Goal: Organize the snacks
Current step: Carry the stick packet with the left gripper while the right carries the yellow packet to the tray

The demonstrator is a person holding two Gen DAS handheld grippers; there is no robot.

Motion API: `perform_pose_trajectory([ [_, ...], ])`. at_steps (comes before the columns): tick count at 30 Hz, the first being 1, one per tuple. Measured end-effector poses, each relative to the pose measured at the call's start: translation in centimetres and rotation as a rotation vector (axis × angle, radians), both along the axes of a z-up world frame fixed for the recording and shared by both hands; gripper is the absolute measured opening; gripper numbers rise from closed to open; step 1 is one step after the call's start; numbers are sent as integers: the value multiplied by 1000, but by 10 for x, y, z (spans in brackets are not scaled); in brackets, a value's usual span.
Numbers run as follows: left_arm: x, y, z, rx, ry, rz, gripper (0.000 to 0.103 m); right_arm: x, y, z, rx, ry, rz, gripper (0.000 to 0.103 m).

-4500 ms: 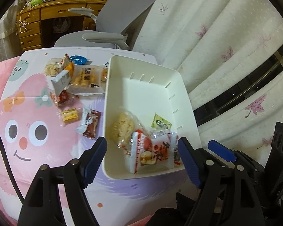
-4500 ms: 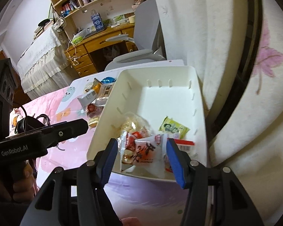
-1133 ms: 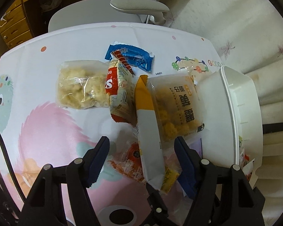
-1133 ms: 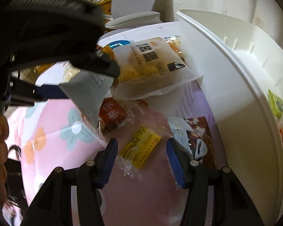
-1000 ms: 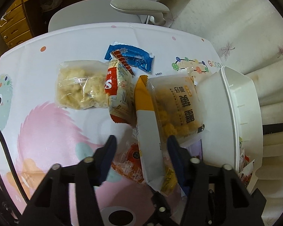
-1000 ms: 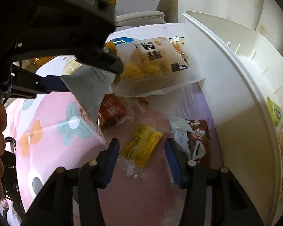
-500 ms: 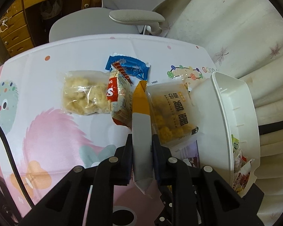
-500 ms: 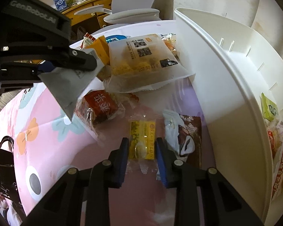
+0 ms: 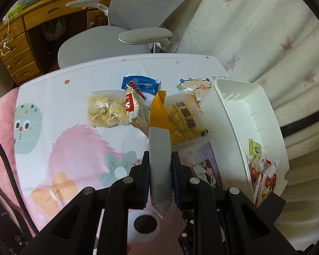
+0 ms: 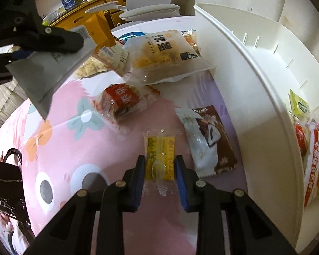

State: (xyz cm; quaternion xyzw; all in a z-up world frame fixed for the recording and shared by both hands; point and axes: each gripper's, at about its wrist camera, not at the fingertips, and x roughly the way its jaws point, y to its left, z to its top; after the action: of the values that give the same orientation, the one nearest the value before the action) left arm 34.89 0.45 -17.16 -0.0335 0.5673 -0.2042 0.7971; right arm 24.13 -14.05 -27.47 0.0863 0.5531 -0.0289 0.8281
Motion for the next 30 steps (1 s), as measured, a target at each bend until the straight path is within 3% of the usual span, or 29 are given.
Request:
perform_pose_trajectory([
  [14, -76, 33, 42, 22, -44, -9, 16, -58, 23, 41, -14, -65, 24, 28],
  [30, -168, 42, 86, -25, -93, 0, 16, -135, 6, 113, -51, -217, 2, 28],
])
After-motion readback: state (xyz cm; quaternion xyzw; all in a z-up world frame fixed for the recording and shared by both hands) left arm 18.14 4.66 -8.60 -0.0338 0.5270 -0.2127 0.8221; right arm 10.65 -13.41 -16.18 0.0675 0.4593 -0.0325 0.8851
